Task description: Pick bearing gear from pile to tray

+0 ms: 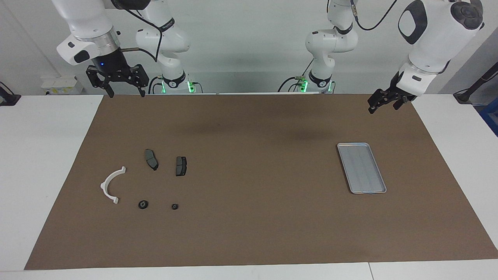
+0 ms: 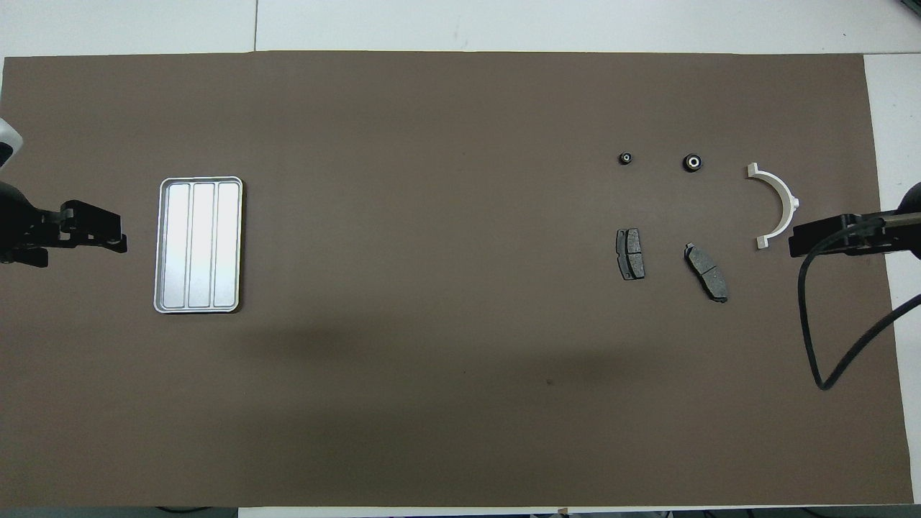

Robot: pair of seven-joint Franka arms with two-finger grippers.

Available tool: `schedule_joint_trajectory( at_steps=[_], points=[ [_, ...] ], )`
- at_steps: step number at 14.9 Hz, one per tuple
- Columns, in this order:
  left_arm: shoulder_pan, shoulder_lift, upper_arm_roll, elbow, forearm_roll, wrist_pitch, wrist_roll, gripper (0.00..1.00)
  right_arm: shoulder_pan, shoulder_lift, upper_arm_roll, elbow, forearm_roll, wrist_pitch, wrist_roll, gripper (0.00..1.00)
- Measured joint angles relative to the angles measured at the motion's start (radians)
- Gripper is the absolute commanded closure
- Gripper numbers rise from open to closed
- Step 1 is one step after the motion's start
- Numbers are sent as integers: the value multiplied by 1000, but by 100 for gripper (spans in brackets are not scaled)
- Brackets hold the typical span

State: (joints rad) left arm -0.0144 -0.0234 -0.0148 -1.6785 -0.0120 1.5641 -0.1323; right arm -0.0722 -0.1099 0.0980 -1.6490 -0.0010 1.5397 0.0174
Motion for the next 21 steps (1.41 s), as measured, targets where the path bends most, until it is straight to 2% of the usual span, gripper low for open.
schedule_joint_trajectory(
  at_steps=[12,17,21],
  points=[
    [0,0,0,0,0,0,0,0,0,0,0,0,0,3,0,0],
    [0,0,0,0,0,0,0,0,0,2,1,-19,0,92,-36,0],
    [0,0,0,0,0,0,0,0,0,9,2,-106,0,177,-39,0]
  ],
)
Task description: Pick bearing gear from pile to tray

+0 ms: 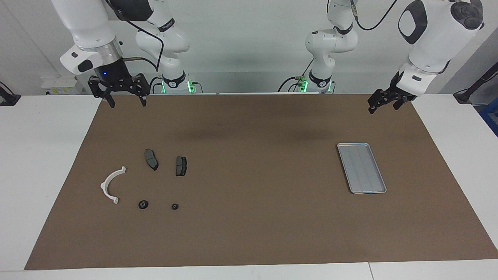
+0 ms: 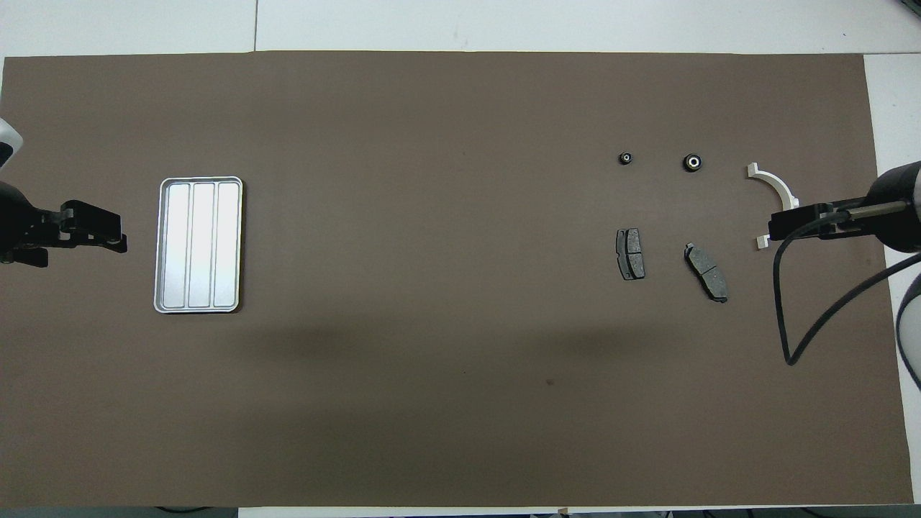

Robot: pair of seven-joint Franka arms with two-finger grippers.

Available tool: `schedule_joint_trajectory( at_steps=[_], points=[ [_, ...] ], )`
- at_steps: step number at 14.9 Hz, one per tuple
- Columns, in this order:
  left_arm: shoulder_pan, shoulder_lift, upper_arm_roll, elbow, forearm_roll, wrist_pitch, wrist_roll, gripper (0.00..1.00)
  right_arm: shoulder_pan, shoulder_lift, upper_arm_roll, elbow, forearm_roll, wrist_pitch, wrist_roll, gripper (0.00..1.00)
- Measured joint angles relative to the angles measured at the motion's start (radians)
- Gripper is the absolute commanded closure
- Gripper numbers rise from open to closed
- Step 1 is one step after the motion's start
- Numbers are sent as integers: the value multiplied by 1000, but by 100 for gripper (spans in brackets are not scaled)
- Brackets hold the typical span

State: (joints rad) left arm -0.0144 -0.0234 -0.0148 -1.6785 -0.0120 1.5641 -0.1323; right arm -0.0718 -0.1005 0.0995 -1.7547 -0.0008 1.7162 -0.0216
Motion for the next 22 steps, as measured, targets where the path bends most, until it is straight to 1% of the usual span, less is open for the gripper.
schedule_joint_trajectory(
  at_steps=[3,6,9,13,16,20,22],
  points=[
    [0,0,0,0,0,0,0,0,0,19,0,-62,0,86,0,0],
    [0,0,0,0,0,0,0,0,15,61,1,-112,0,183,5,0],
    [0,0,0,0,0,0,0,0,46,133,2,-133,0,280,82,0],
    [0,0,0,0,0,0,0,0,92,268,2,-134,-1,433,157,0],
    [0,0,0,0,0,0,0,0,96,368,2,-97,-21,474,159,0],
    [0,0,0,0,0,0,0,0,100,492,1,10,-53,476,176,0],
    [0,0,0,0,0,0,0,0,109,570,1,80,-61,476,201,0]
  ],
)
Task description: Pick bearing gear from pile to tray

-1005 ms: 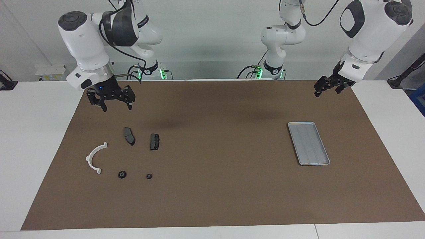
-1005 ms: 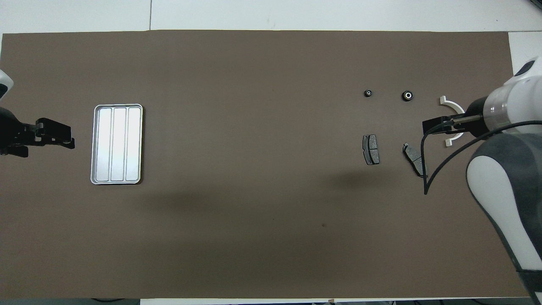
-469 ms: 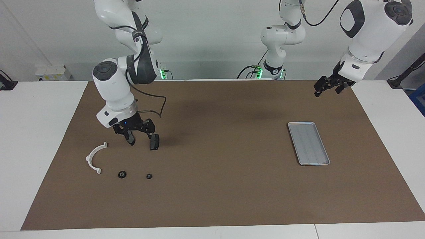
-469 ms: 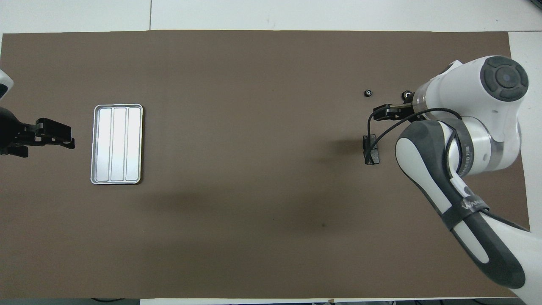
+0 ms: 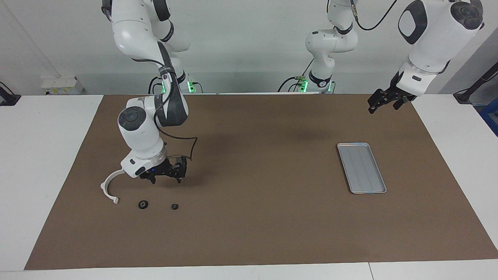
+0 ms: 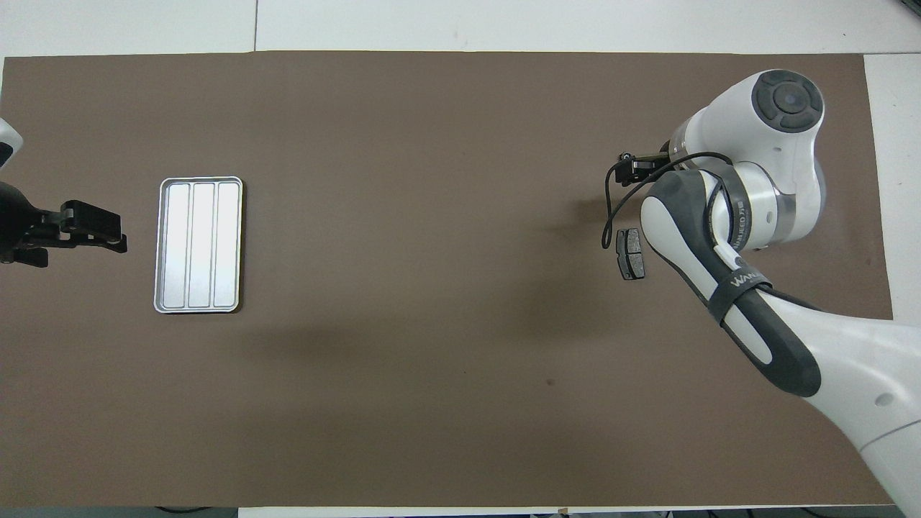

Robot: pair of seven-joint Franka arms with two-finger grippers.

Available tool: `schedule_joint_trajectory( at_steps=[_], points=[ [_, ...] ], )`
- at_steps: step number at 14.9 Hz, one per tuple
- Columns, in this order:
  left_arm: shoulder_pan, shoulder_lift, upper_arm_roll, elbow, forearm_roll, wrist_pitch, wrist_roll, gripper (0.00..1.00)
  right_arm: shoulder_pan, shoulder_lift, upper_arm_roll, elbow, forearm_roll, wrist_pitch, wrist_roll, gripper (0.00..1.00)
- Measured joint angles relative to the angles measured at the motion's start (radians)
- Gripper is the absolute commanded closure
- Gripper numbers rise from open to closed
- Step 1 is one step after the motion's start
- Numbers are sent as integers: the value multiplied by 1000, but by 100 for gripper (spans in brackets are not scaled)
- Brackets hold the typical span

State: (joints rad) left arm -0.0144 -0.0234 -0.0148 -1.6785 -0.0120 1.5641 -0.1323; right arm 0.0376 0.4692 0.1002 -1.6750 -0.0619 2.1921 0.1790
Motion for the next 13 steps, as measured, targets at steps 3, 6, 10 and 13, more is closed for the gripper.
schedule_joint_trajectory(
  at_steps=[3,6,10,13],
  points=[
    [0,0,0,0,0,0,0,0,32,106,-1,87,-31,0,87,0],
    [0,0,0,0,0,0,0,0,45,165,-3,146,-65,-1,122,0],
    [0,0,0,0,0,0,0,0,43,185,-10,174,-80,-3,122,0],
    [0,0,0,0,0,0,0,0,37,200,-11,184,-80,-3,122,4]
  ],
)
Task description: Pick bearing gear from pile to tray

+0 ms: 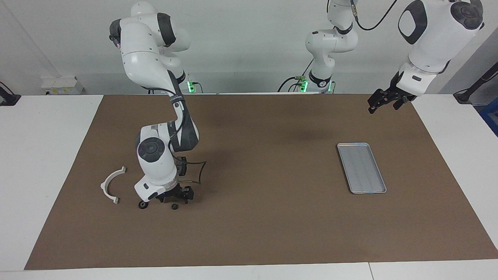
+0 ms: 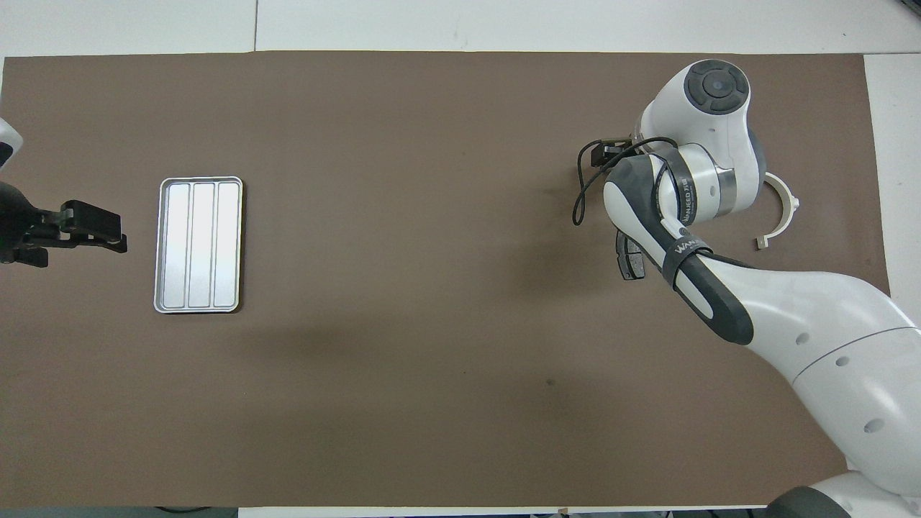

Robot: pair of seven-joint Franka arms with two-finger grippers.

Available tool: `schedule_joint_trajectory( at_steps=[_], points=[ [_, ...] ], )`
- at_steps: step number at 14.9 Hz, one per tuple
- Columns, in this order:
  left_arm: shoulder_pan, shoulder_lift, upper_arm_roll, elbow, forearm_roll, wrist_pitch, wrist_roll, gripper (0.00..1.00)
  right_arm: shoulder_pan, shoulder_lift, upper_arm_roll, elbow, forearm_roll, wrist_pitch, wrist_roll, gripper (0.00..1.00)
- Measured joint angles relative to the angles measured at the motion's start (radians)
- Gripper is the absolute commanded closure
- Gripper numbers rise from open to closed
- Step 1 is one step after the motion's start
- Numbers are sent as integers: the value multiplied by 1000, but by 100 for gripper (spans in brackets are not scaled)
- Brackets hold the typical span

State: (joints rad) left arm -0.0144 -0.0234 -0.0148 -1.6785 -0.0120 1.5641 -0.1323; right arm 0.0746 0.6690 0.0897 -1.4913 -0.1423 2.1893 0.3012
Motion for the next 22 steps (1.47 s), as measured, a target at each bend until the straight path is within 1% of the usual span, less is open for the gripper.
schedule_joint_trajectory(
  at_steps=[3,4,7,9,11,13,15,18,22],
  points=[
    [0,0,0,0,0,0,0,0,-3,7,-1,3,0,0,0,11],
    [0,0,0,0,0,0,0,0,-3,7,0,4,0,0,1,16],
    [0,0,0,0,0,0,0,0,-3,8,0,10,0,0,1,26],
    [0,0,0,0,0,0,0,0,-3,8,0,10,0,0,1,35],
    [0,0,0,0,0,0,0,0,-3,8,2,15,0,0,1,39],
    [0,0,0,0,0,0,0,0,-3,8,2,16,0,0,2,51],
    [0,0,0,0,0,0,0,0,-3,8,2,19,0,0,2,66],
    [0,0,0,0,0,0,0,0,-3,8,2,24,0,3,3,100],
    [0,0,0,0,0,0,0,0,-8,8,1,24,1,12,3,100]
  ],
)
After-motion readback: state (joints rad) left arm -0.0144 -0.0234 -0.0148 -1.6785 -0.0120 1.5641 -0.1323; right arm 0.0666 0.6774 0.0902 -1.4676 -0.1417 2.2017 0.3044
